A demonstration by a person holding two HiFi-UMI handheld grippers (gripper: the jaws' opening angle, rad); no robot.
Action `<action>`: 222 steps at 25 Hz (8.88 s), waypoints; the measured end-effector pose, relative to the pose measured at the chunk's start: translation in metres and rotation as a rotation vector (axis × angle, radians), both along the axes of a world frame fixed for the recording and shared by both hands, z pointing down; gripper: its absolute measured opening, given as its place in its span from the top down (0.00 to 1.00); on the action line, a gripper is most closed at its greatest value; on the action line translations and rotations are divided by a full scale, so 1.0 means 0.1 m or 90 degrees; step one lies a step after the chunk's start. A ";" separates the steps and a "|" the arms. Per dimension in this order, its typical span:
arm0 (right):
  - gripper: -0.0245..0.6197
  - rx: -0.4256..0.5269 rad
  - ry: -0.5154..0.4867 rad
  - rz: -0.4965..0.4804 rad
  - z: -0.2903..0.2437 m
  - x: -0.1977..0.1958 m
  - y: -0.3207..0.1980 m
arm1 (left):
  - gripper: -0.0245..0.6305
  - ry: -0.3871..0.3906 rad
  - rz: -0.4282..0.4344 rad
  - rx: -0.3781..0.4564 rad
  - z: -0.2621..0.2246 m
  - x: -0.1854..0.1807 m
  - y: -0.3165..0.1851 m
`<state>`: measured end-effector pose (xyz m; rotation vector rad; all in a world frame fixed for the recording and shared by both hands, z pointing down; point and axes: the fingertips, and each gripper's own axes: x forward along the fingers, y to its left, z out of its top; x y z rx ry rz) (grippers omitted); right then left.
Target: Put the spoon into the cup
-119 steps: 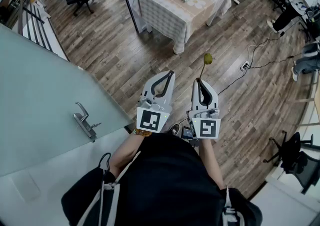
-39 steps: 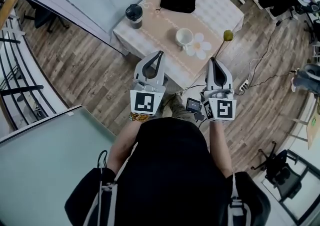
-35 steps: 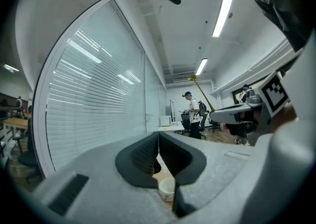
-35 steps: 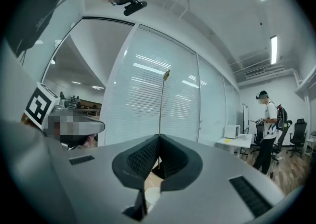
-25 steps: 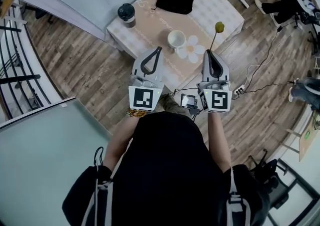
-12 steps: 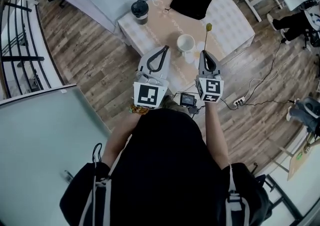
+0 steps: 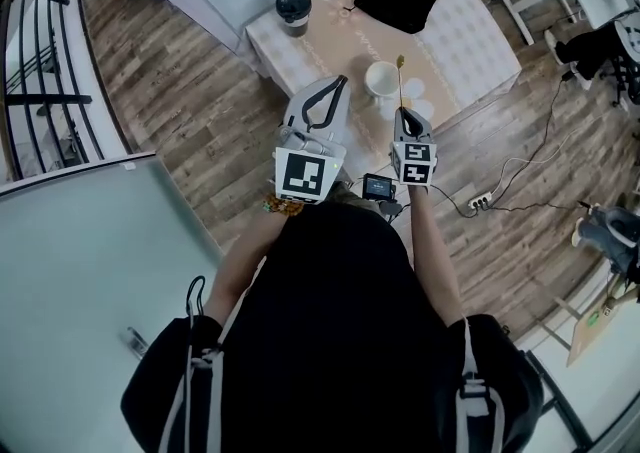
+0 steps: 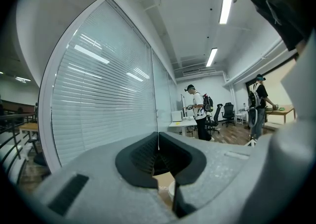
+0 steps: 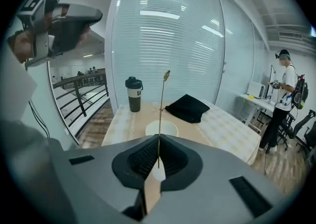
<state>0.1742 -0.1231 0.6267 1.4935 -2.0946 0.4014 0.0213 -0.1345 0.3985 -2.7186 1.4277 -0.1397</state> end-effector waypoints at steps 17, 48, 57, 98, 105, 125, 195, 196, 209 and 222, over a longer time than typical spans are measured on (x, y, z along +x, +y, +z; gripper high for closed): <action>0.95 -0.045 0.003 0.026 0.22 -0.02 0.01 | 0.93 -0.001 0.010 -0.008 0.05 -0.01 -0.07; 0.95 -0.044 -0.018 0.031 0.23 -0.11 0.07 | 0.93 0.003 0.003 -0.025 0.11 -0.08 -0.07; 0.95 -0.047 -0.028 0.038 0.27 -0.08 0.04 | 0.93 -0.001 0.002 -0.027 0.12 -0.08 -0.08; 0.95 -0.037 0.008 -0.025 0.29 -0.23 -0.43 | 0.93 -0.025 -0.035 -0.021 0.15 -0.28 0.03; 0.95 -0.070 -0.007 -0.061 0.40 -0.33 -0.28 | 0.93 -0.015 -0.032 -0.013 0.15 -0.29 0.05; 0.85 0.048 -0.029 -0.095 -0.43 -0.46 -0.24 | 0.93 0.005 0.015 -0.002 0.11 -0.16 0.01; 0.95 0.447 -0.024 0.010 -2.88 -0.31 0.11 | 0.94 0.025 0.061 0.105 -0.62 0.16 0.08; 0.95 0.450 -0.021 0.005 -2.88 -0.31 0.11 | 0.93 0.026 0.060 0.106 -0.62 0.16 0.08; 0.95 0.435 -0.030 0.015 -2.80 -0.23 0.13 | 0.93 0.007 0.068 0.098 -0.52 0.22 0.10; 0.95 0.383 -0.038 0.059 -2.66 -0.04 0.16 | 0.93 -0.006 0.081 0.060 -0.23 0.35 0.05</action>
